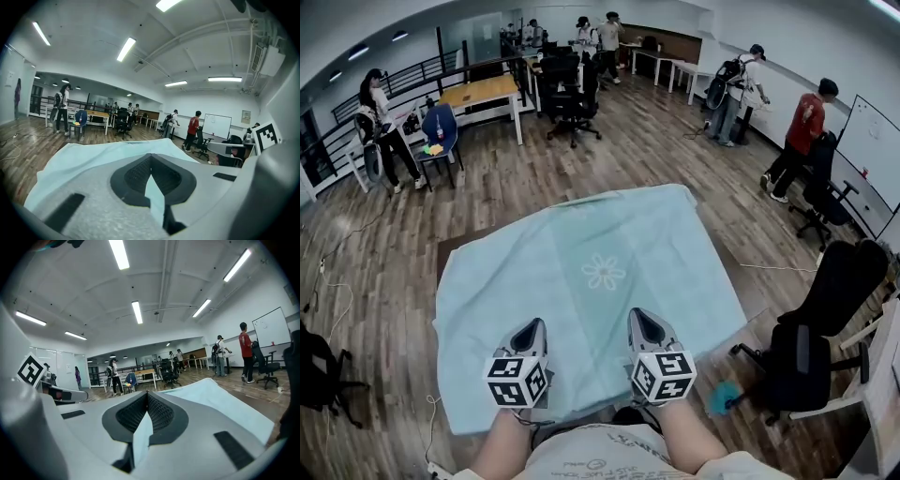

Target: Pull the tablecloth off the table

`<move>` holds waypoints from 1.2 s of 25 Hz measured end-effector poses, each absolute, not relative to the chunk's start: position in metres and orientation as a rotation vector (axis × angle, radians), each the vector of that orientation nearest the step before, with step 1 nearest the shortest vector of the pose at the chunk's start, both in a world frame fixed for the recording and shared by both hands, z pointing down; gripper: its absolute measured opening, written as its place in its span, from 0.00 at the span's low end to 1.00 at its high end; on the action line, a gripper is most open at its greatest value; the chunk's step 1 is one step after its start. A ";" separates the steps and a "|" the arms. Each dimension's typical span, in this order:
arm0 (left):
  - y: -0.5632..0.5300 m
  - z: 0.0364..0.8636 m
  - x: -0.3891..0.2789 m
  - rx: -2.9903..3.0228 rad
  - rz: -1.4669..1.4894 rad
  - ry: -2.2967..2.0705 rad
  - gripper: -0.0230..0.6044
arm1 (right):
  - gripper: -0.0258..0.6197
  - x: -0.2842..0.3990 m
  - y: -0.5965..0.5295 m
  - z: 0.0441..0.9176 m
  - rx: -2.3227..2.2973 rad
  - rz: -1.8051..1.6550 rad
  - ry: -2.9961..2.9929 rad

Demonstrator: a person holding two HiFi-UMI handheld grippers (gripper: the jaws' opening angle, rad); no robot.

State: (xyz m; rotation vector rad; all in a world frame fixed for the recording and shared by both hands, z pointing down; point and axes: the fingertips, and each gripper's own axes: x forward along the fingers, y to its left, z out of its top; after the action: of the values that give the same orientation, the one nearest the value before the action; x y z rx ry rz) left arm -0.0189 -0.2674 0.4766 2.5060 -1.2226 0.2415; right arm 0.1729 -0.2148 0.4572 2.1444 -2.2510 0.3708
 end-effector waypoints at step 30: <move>-0.372 0.678 -0.072 1.749 0.666 -1.624 0.27 | 0.07 0.401 -0.439 0.652 1.744 0.633 -1.989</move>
State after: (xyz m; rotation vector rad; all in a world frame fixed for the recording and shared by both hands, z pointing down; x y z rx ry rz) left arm -0.0719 -0.3716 0.6778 1.7490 -1.6245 0.6656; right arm 0.4013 -0.4388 0.6518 1.7438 -1.9891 0.6334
